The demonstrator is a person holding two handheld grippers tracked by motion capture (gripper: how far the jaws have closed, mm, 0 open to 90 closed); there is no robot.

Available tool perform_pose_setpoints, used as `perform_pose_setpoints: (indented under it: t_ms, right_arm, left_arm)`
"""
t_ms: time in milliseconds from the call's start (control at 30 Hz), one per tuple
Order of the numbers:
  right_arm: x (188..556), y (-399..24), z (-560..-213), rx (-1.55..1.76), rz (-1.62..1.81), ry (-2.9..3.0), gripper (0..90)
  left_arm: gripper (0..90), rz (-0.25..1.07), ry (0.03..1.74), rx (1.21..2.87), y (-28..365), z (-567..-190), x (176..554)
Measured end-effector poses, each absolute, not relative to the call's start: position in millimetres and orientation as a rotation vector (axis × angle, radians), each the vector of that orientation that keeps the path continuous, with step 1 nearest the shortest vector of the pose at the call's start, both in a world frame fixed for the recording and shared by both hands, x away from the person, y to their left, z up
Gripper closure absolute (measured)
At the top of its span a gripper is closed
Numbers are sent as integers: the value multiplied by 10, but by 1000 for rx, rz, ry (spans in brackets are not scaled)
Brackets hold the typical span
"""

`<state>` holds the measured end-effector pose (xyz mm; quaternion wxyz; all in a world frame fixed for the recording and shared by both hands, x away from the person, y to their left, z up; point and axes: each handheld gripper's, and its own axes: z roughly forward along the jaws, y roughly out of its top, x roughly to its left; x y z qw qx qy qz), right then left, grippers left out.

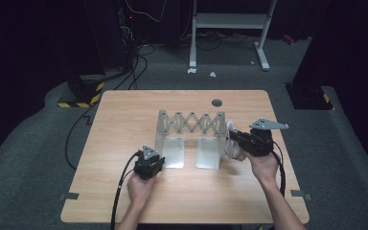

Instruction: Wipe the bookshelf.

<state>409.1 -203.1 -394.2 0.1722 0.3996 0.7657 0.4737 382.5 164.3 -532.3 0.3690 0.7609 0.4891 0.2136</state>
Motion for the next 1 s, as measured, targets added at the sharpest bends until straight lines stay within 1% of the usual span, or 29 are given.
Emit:
perform_pose_setpoints:
  t_ms: [100, 233, 400, 700, 867, 1000]
  right_arm:
    - [4137, -1996, -3916, 1125, 1331, 2170, 837]
    - [4204, -1963, -3983, 1141, 1299, 2189, 836]
    - [4273, -1957, -4173, 1190, 1268, 2223, 836]
    - [4369, -1930, -4682, 1271, 1185, 2313, 837]
    - [4424, -1918, -4807, 1302, 1153, 2341, 837]
    - [4461, -1931, -4817, 1363, 1169, 2328, 837]
  left_arm:
    - [723, 546, 1255, 1953, 1643, -5323, 3825]
    - [728, 545, 1252, 1954, 1644, -5323, 3825]
    - [736, 542, 1246, 1957, 1640, -5323, 3824]
    - [737, 541, 1246, 1957, 1640, -5323, 3824]
    - [737, 542, 1247, 1957, 1639, -5323, 3824]
    - [737, 541, 1246, 1957, 1639, -5323, 3824]
